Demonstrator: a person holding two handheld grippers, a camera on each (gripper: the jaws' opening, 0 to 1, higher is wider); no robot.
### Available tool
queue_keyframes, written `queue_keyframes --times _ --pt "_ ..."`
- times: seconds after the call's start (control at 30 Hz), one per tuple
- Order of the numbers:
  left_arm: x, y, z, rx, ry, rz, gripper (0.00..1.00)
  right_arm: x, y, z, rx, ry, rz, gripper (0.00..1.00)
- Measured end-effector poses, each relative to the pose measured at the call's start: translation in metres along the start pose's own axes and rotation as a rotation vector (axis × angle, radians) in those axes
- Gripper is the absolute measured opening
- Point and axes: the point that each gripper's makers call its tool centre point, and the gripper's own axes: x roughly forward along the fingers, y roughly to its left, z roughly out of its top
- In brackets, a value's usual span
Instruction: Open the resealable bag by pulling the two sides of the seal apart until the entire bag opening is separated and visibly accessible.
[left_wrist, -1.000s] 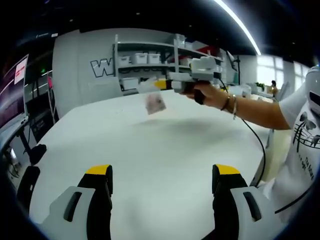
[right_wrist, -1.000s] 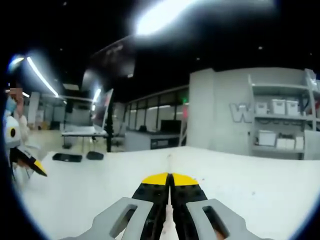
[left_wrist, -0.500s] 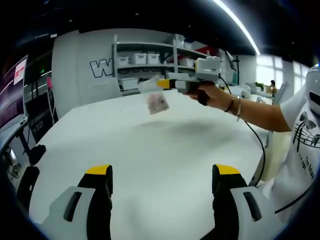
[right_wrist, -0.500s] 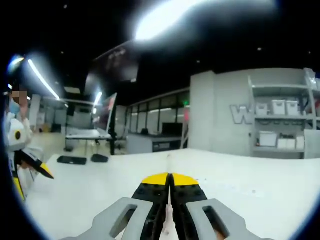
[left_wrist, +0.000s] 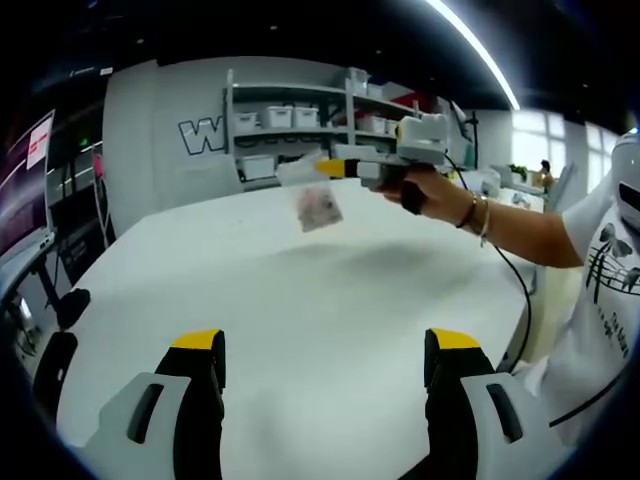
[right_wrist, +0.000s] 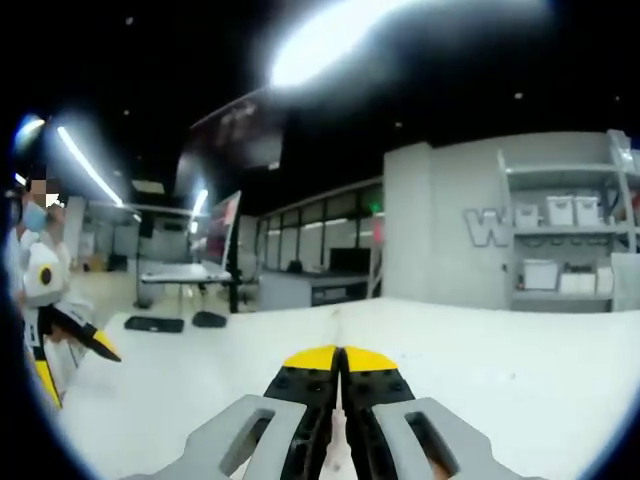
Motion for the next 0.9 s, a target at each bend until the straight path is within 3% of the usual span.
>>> queue_keyframes --times 0.9 --pt "0.0 -0.007 0.002 0.01 -0.005 -0.015 0.8 -0.027 0.02 0.009 0.004 -0.034 0.015 0.0"
